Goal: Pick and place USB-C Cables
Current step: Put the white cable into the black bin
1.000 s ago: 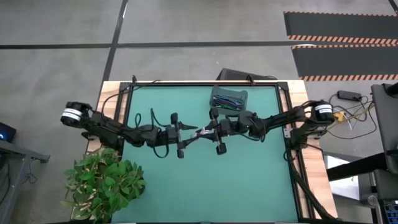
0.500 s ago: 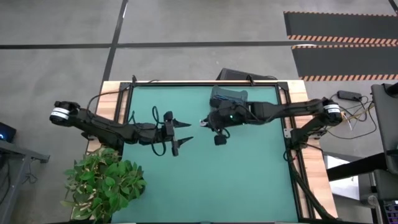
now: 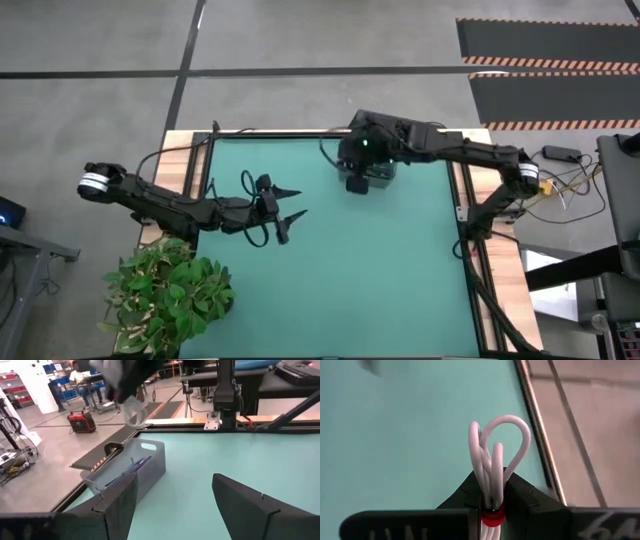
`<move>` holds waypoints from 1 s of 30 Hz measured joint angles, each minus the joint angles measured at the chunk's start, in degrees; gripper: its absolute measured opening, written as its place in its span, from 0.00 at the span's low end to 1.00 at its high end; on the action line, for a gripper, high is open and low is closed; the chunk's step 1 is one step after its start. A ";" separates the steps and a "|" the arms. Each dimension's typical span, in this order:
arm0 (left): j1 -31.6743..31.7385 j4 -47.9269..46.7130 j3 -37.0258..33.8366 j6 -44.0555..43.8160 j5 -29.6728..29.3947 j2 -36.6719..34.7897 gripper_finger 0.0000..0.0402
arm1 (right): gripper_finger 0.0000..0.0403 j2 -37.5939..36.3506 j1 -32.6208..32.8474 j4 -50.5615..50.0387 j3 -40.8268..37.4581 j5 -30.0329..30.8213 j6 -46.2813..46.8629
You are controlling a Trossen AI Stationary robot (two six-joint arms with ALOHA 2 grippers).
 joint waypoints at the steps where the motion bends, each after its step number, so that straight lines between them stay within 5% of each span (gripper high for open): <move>1: 0.00 -0.14 0.00 -0.01 0.00 -0.06 0.60 | 0.09 0.13 -1.24 -0.78 0.00 0.02 0.33; 10: 0.11 -4.08 -0.02 -1.02 4.14 -2.73 0.60 | 0.09 6.58 -8.90 -7.02 1.89 -0.40 0.80; 21: 0.22 -17.73 -0.02 -1.20 6.77 -9.17 0.60 | 0.09 20.92 -11.07 -18.50 16.20 -3.72 -2.69; 30: 0.17 -21.35 -0.04 0.17 7.63 -13.13 0.60 | 0.09 32.65 -12.30 -41.32 30.29 -2.55 -2.88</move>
